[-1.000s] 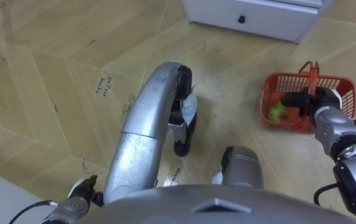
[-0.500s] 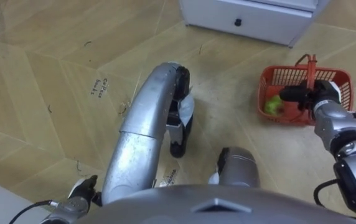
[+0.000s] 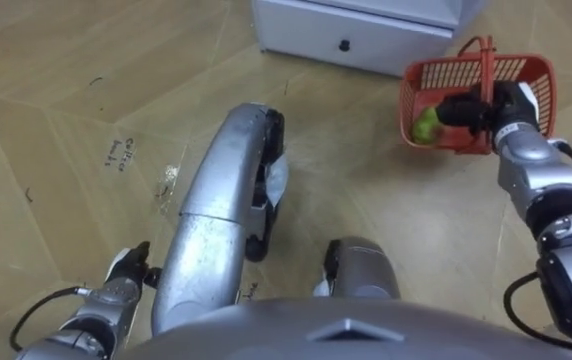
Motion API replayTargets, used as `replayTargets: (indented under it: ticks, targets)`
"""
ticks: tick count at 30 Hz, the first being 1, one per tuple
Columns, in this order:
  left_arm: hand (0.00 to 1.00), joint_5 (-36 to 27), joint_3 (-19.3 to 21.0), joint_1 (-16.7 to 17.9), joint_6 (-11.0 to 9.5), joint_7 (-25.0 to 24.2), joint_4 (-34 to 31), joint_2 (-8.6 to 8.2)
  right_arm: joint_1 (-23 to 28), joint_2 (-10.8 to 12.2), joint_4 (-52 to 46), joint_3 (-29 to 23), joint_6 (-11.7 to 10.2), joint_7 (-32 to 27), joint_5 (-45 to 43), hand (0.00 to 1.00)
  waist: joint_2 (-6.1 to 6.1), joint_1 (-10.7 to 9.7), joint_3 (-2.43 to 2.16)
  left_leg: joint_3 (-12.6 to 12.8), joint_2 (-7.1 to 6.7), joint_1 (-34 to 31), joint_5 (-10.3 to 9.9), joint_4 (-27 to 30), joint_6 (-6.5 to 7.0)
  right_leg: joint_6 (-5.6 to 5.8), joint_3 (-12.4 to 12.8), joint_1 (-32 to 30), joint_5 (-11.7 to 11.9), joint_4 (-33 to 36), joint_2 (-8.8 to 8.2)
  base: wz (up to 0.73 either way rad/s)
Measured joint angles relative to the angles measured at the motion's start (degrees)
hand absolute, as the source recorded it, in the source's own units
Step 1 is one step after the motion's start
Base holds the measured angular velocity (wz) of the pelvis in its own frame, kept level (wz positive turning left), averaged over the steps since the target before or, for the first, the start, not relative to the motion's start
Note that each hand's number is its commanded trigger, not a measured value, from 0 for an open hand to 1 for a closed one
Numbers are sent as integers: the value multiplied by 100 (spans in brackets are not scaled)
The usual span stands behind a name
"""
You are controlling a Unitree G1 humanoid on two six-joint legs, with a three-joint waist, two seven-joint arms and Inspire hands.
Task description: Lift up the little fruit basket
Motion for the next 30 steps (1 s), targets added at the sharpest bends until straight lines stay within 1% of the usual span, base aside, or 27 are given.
replayTargets:
  ticks: [2,3,4,6,8,9,10,11,12,13,14,15,16,17,18,19,20,21,22,23,24,25,26,27,28,29,30]
  targets:
    - [0,1,59,-103,-6,48,0,22,22,-2,-164,-4,39,-23,0,100,-27,-46,-30,19,1,19,-51,17,71,1,36,21,-2,-75,2,-2]
    - [0,2,83,-155,-5,95,1,37,20,-3,-319,-4,96,-31,-19,100,-44,-81,-45,32,3,19,-69,6,106,3,67,27,-2,-134,6,-6]
    - [0,8,106,-221,-4,132,11,37,19,-2,-442,-8,145,-34,-95,100,-48,-87,-48,34,7,49,-81,-39,129,9,93,39,-5,-249,25,-9]
    - [0,47,182,-293,16,134,-9,27,5,-1,-558,-13,167,-30,-335,100,-36,-87,-54,28,26,176,-100,-194,172,49,145,90,-26,-541,102,-12]
    - [0,219,427,-301,75,134,-18,-9,0,-2,-917,-57,263,12,-453,100,0,-133,-95,21,66,447,-94,-595,210,62,237,134,-31,-1168,167,-23]
    - [0,261,476,-283,106,133,-22,-11,0,-3,-1021,-57,271,20,-454,100,18,-149,-104,19,80,547,-90,-733,219,63,259,164,-32,-1378,191,-37]
    - [0,318,581,-222,172,132,-51,-20,0,-6,-1231,-58,335,31,-455,100,36,-163,-137,28,130,784,-84,-1076,227,65,341,212,-31,-1882,204,-46]
    - [0,406,686,-172,225,130,-68,-35,1,-16,-1435,-70,414,34,-449,100,103,-200,-180,14,158,1020,-32,-1476,237,65,331,318,-30,-2514,212,-45]
    - [0,411,739,-154,258,130,-81,-37,0,-23,-1551,-83,456,34,-462,100,124,-246,-198,10,149,1148,16,-1702,248,85,324,397,-17,-2868,217,-33]
    - [0,398,860,-122,305,134,-112,-35,2,-31,-1774,-148,495,33,-476,100,146,-307,-209,23,124,1452,93,-2170,268,180,347,593,65,-3577,220,-31]
    - [0,396,1022,-89,376,150,-154,-40,38,-32,-1909,-227,518,37,-469,100,169,-320,-222,51,126,1846,130,-2630,291,237,339,828,310,-4233,246,-36]
    - [0,394,1104,-59,410,154,-196,-41,63,-35,-1993,-252,555,37,-465,100,199,-323,-231,49,127,2044,147,-2867,295,250,343,926,530,-4540,266,-42]
    - [0,394,1228,29,456,177,-320,-27,132,-41,-2117,-271,601,39,-474,100,235,-341,-247,45,119,2475,212,-3369,308,262,361,1069,1171,-5009,291,-38]
    - [0,387,1231,65,492,247,-366,-8,239,-72,-2233,-323,621,30,-506,100,275,-330,-271,10,105,2877,314,-3881,325,292,364,1104,1960,-5341,322,-34]
    - [0,375,1225,45,509,271,-391,8,273,-74,-2303,-367,632,28,-582,100,301,-332,-278,-29,103,3051,379,-4138,326,305,367,1078,2286,-5453,337,-34]
    - [0,293,1199,-46,521,305,-393,60,330,-67,-2487,-444,634,23,-769,100,337,-321,-276,-107,121,3360,508,-4571,347,292,412,890,2363,-5425,407,-40]
    - [0,234,1225,-108,520,373,-370,66,378,-72,-2664,-473,636,31,-967,100,352,-291,-274,-142,130,3686,617,-5003,312,237,383,595,2154,-5277,435,-46]
    - [0,234,1234,-118,509,389,-357,54,401,-75,-2729,-474,636,35,-1109,100,383,-284,-275,-177,136,3855,660,-5204,281,236,353,451,2013,-5270,437,-49]
    - [0,232,1226,-115,509,386,-353,10,513,-101,-2876,-475,639,37,-1253,100,499,-288,-281,-257,190,4200,749,-5575,238,233,258,172,1732,-5413,429,-53]
    - [0,235,1219,-92,513,379,-346,-13,632,-102,-3011,-475,640,40,-1335,100,590,-270,-273,-341,248,4525,864,-5912,181,249,226,-84,1543,-5783,395,-54]
    - [0,230,1214,-84,513,380,-335,-13,664,-102,-3054,-470,639,39,-1357,100,616,-267,-271,-415,257,4685,916,-6074,143,241,216,-203,1487,-6035,371,-56]
    - [0,222,1221,-52,512,378,-342,-1,668,-103,-3143,-461,637,32,-1364,100,703,-274,-281,-520,349,4920,988,-6299,60,227,100,-431,1433,-6759,364,-52]
    - [0,216,1234,-2,486,380,-354,45,669,-103,-3293,-463,629,15,-1340,100,713,-279,-281,-596,428,5103,1032,-6391,-15,166,-113,-566,1487,-7719,397,-46]
    - [0,220,1247,28,469,377,-358,78,671,-100,-3386,-463,629,15,-1335,100,695,-281,-283,-591,462,5177,1032,-6371,-22,110,-216,-595,1651,-8230,406,-25]
    - [0,234,1332,77,460,374,-347,37,693,-130,-3517,-483,618,-7,-1328,100,775,-322,-309,-499,610,5293,1036,-6296,-106,47,-388,-405,1869,-8380,473,-17]
    - [0,234,1348,166,435,342,-351,51,687,-125,-3586,-481,619,-13,-1271,100,750,-303,-308,-468,726,5341,1149,-6364,-290,-18,-375,-54,1941,-8752,600,-5]
    - [0,231,1362,186,431,328,-352,56,685,-141,-3637,-495,618,-32,-1225,100,730,-334,-309,-496,715,5348,1187,-6575,-351,-22,-345,74,1975,-8937,641,12]
